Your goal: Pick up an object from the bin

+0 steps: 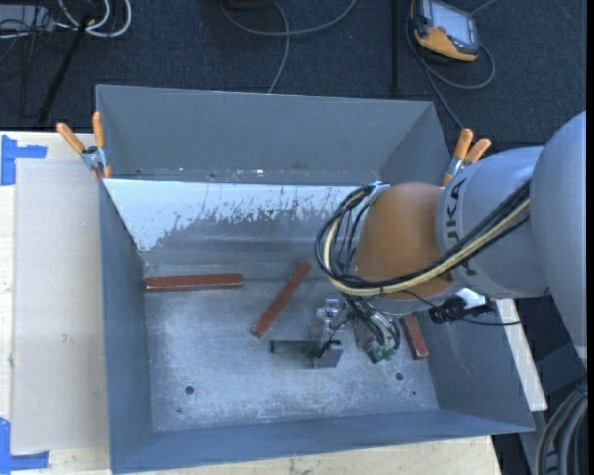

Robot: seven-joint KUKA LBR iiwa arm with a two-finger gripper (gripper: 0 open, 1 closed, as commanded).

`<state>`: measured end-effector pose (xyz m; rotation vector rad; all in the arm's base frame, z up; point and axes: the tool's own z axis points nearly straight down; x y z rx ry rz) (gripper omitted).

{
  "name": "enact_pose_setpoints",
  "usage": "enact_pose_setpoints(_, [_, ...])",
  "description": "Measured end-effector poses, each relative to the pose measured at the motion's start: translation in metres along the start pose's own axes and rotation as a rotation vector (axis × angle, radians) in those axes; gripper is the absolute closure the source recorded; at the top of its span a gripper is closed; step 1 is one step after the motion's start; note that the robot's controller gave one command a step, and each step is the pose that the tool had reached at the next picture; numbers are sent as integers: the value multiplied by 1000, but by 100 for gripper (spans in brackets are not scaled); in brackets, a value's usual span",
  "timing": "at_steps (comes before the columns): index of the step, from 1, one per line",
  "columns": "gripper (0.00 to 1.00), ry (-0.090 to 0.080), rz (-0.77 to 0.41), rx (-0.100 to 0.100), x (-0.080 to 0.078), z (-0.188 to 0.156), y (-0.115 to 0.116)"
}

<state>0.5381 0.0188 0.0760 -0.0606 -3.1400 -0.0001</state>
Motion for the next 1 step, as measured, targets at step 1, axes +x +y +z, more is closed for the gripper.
enact_pose_setpoints(1, [100,-11,-132,1,-18,-154,-12])
